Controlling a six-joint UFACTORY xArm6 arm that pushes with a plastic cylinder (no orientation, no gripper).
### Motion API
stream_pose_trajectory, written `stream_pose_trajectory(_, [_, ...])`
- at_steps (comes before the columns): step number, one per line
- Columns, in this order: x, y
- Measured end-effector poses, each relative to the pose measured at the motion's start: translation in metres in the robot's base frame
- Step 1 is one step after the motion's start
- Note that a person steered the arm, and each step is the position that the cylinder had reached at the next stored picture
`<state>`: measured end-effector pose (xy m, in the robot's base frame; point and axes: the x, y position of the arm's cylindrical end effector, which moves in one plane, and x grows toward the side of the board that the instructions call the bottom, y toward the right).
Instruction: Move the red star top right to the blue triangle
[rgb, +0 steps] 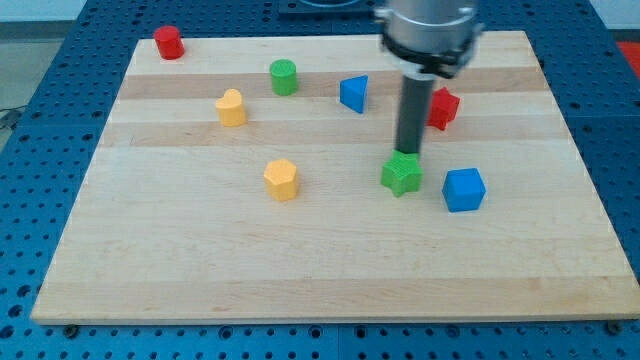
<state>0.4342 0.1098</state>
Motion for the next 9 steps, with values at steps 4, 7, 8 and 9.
stream_pose_trajectory(4, [-0.068,0.043])
stream_pose_trajectory(7, [-0.094,-0.007])
stream_pose_trajectory(8, [-0.094,-0.028])
stream_pose_trajectory(9, [-0.095,-0.040])
